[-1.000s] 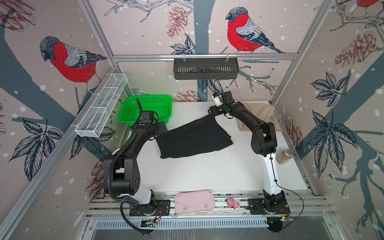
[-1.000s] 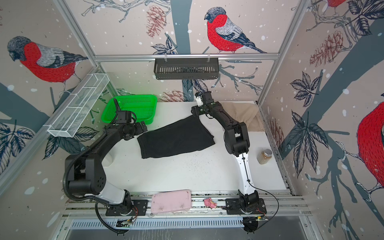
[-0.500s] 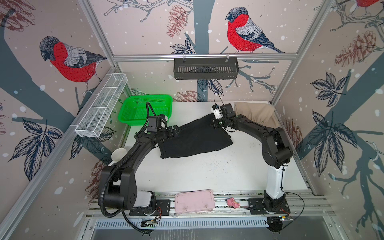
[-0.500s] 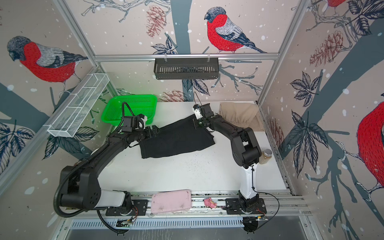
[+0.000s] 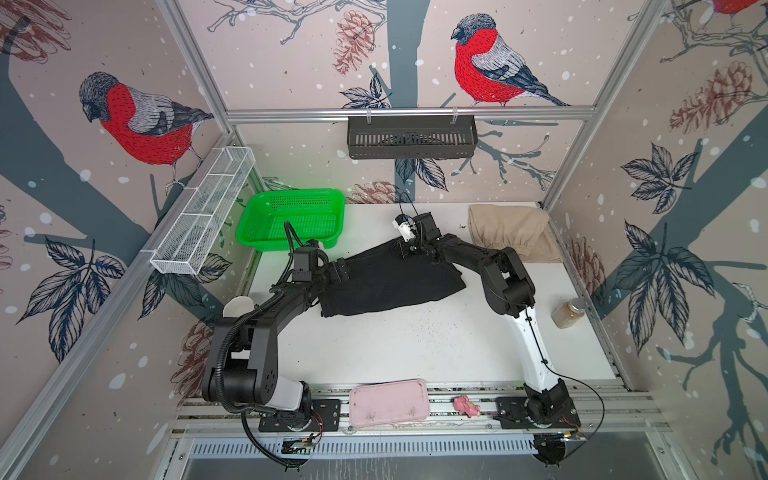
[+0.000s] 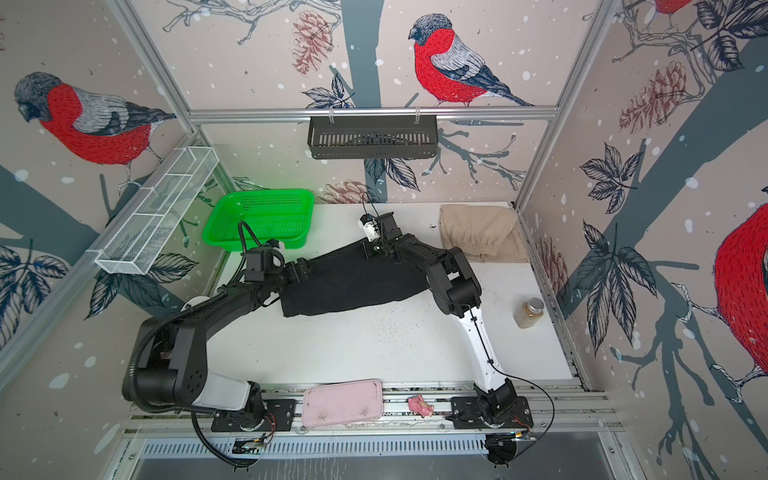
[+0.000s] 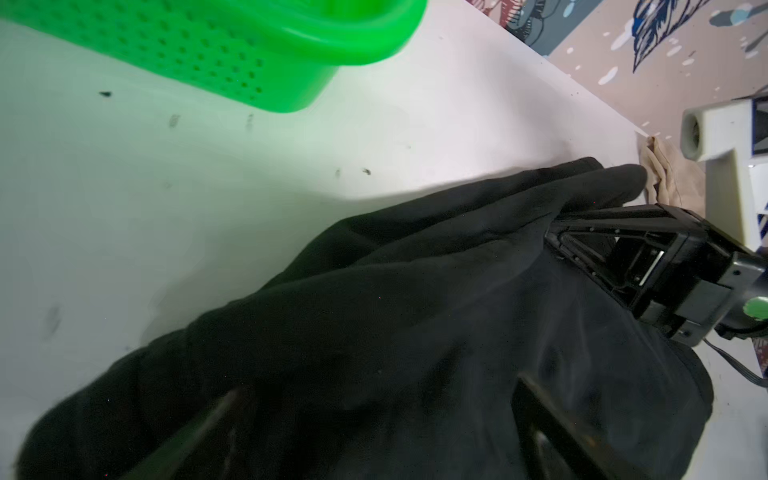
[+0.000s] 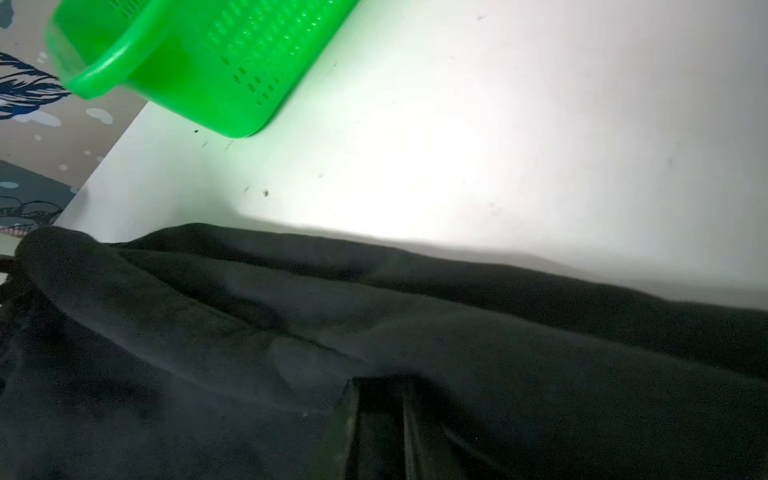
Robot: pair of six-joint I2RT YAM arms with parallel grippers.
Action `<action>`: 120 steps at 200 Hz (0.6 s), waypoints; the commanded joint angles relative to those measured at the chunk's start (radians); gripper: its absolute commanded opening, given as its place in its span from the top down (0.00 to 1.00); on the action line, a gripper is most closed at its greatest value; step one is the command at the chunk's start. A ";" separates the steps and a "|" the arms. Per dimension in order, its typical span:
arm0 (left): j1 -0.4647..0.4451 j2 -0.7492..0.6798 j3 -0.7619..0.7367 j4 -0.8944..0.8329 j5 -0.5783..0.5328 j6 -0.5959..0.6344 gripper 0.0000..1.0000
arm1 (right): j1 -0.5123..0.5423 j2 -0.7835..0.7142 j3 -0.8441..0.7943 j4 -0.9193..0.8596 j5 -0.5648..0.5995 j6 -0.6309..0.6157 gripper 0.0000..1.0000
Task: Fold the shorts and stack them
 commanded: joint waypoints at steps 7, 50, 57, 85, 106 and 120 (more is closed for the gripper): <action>0.043 0.025 -0.054 0.121 -0.022 -0.020 0.03 | -0.016 0.063 0.049 0.030 -0.024 0.063 0.78; 0.046 0.038 -0.087 0.138 -0.010 -0.019 0.03 | -0.022 0.067 0.041 0.027 -0.032 0.058 0.74; 0.046 0.033 -0.085 0.142 0.009 -0.019 0.03 | -0.023 0.060 0.037 0.026 -0.029 0.055 0.73; 0.046 -0.012 -0.041 0.125 0.075 -0.016 0.03 | -0.024 -0.012 -0.009 0.039 -0.014 0.045 0.63; 0.044 -0.065 0.020 0.045 0.091 -0.010 0.03 | -0.026 -0.120 -0.102 0.079 0.016 0.042 0.51; 0.045 -0.110 0.050 -0.017 0.072 -0.002 0.03 | -0.034 -0.204 -0.191 0.113 0.020 0.043 0.50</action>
